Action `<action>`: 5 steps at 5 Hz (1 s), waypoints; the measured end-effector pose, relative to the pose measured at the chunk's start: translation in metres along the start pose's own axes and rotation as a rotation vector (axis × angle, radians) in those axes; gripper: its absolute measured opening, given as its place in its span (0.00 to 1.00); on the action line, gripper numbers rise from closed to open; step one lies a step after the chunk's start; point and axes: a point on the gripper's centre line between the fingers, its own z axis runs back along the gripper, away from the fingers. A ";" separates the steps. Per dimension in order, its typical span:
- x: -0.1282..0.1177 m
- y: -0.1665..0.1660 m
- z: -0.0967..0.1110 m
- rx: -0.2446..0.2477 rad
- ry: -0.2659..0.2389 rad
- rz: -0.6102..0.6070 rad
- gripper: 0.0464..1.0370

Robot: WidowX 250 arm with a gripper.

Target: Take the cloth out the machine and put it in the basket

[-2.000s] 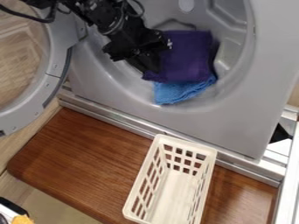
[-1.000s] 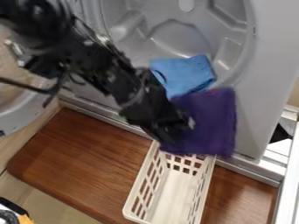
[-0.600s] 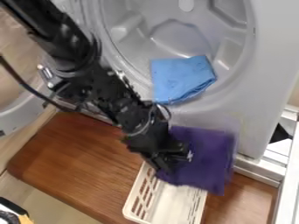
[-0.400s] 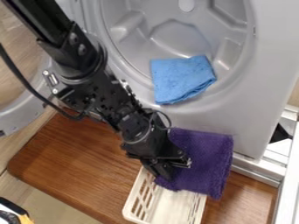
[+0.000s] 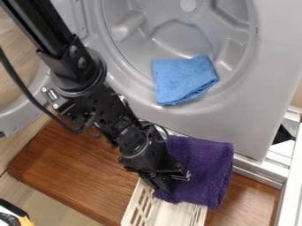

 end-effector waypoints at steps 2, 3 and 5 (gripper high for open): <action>-0.003 -0.002 0.005 -0.015 0.019 0.011 0.62; -0.002 -0.004 0.009 -0.018 0.012 -0.001 0.91; 0.007 -0.017 0.049 -0.011 -0.033 -0.037 0.96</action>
